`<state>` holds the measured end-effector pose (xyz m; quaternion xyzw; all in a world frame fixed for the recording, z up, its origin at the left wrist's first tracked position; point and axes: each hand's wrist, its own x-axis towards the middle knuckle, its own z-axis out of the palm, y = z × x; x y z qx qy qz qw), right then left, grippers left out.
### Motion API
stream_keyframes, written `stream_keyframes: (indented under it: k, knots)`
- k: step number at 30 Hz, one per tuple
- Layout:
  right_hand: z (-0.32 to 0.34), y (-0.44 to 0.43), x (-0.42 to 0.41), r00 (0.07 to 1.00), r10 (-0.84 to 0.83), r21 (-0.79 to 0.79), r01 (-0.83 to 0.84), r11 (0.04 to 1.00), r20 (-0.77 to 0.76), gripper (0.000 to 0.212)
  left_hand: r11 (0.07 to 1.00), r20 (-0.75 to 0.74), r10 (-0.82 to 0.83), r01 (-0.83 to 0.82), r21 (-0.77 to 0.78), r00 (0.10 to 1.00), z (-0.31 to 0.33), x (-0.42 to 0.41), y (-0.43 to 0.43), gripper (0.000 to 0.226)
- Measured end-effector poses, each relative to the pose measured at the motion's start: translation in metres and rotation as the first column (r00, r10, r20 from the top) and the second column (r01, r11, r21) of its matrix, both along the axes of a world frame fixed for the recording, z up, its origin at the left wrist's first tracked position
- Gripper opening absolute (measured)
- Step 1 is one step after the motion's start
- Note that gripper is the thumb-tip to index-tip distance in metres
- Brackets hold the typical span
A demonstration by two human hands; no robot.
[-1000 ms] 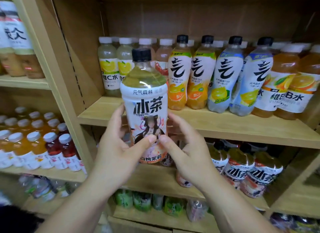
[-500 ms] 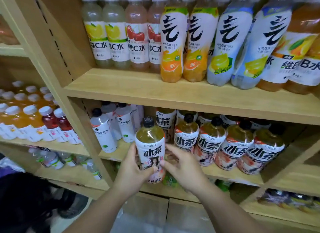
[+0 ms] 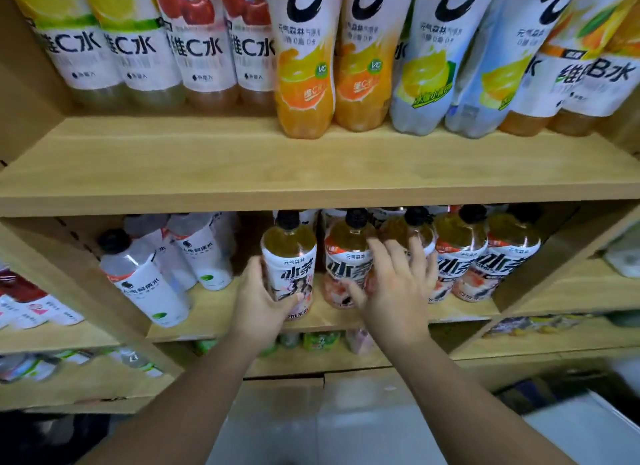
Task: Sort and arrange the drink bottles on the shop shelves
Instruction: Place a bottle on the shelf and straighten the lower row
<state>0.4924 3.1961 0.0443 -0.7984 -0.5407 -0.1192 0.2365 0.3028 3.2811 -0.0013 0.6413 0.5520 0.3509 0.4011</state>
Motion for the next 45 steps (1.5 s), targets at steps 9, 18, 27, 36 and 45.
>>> stream_keyframes:
  k: [9,18,27,36,45]
  knots:
    - [-0.004,0.006,-0.006,0.997,-0.07,0.04,0.071,0.997,-0.029,0.065,0.998,-0.135,-0.069,0.067,-0.015,0.988,-0.007,0.006,0.017,0.054]
    - [-0.002,0.009,-0.009,0.995,-0.093,0.022,0.094,0.995,-0.044,0.064,0.991,-0.155,-0.129,0.13,-0.002,0.98,-0.005,0.008,0.017,0.052]
    - [0.009,0.001,-0.008,0.997,-0.037,-0.044,0.034,0.998,-0.066,0.069,0.992,-0.164,-0.117,0.123,0.027,0.98,0.022,-0.004,0.005,0.058]
    - [0.063,-0.024,0.001,0.944,0.326,0.274,-0.301,0.913,-0.05,0.039,0.857,-0.187,0.142,-0.026,0.514,0.972,0.098,-0.04,-0.051,0.035]
    - [0.186,-0.027,-0.001,0.825,0.534,0.413,-0.559,0.719,0.187,0.037,0.628,-0.197,0.34,-0.066,0.776,0.919,0.218,-0.046,-0.074,0.042]
